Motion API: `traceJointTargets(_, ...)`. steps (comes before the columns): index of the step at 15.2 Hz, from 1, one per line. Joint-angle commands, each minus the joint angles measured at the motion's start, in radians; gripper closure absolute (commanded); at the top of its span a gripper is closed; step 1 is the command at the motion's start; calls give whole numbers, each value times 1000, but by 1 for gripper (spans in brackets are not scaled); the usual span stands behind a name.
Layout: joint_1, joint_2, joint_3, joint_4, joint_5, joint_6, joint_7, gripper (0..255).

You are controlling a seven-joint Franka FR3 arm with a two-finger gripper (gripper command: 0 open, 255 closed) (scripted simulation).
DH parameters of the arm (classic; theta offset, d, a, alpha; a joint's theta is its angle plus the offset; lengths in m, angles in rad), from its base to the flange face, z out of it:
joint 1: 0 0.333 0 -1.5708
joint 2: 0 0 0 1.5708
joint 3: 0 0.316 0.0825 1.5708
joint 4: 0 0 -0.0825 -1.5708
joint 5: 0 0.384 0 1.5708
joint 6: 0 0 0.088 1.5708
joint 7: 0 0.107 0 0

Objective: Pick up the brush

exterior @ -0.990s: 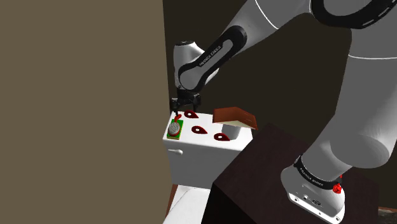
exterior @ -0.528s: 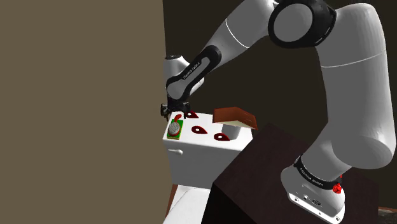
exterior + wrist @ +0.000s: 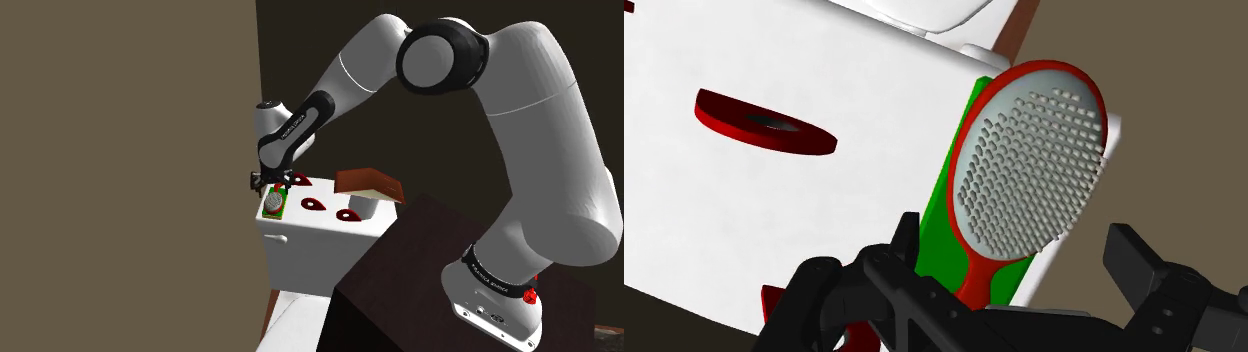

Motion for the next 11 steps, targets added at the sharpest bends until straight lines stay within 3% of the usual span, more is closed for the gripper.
traceJointTargets(1,2,20,-2,11,-2,9,1,0)
traceJointTargets(2,2,20,-2,12,-2,9,1,0)
traceJointTargets(3,3,22,-2,13,-2,9,2,255)
traceJointTargets(11,3,20,-2,13,-2,8,2,255)
